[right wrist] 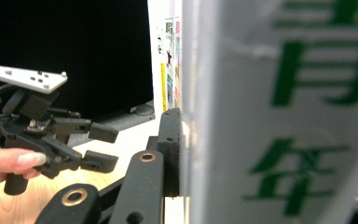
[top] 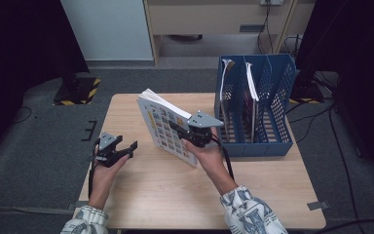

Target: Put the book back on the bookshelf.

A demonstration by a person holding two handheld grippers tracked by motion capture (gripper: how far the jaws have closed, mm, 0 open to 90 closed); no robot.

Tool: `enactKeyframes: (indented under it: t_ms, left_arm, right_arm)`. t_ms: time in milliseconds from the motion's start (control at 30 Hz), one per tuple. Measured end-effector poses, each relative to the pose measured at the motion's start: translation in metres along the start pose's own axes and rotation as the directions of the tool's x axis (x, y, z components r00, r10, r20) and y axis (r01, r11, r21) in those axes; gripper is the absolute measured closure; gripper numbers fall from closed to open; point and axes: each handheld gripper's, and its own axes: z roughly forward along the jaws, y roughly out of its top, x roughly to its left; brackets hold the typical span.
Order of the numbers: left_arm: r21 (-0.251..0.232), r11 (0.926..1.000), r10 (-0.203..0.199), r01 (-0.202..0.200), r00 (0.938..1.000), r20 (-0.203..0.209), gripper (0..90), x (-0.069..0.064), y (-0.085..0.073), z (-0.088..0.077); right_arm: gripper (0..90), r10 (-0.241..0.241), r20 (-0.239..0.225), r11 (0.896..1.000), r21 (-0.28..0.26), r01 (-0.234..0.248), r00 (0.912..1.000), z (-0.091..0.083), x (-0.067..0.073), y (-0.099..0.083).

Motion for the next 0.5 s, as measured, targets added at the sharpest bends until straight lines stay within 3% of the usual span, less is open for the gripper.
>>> enactKeyframes:
  t_ms: [200, 267, 500]
  left_arm:
    - [0.102, 0.9935, 0.050, -0.051, 0.9987, 0.009, 13.4, -0.008, -0.005, 0.010]
    - [0.119, 0.9905, 0.069, -0.069, 0.9976, 0.008, 11.7, -0.011, -0.006, 0.011]
    - [0.151, 0.9864, 0.065, -0.067, 0.9978, 0.013, 4.8, -0.014, -0.011, 0.010]
  right_arm:
    - [73.8, 0.007, 0.013, 1.000, -0.020, -0.007, 0.9999, -0.009, -0.004, 0.005]
    - [73.8, 0.005, 0.019, 1.000, -0.018, -0.005, 0.9998, -0.011, -0.005, 0.006]
    - [73.8, -0.011, 0.030, 1.000, 0.002, 0.011, 0.9995, -0.016, -0.006, 0.007]
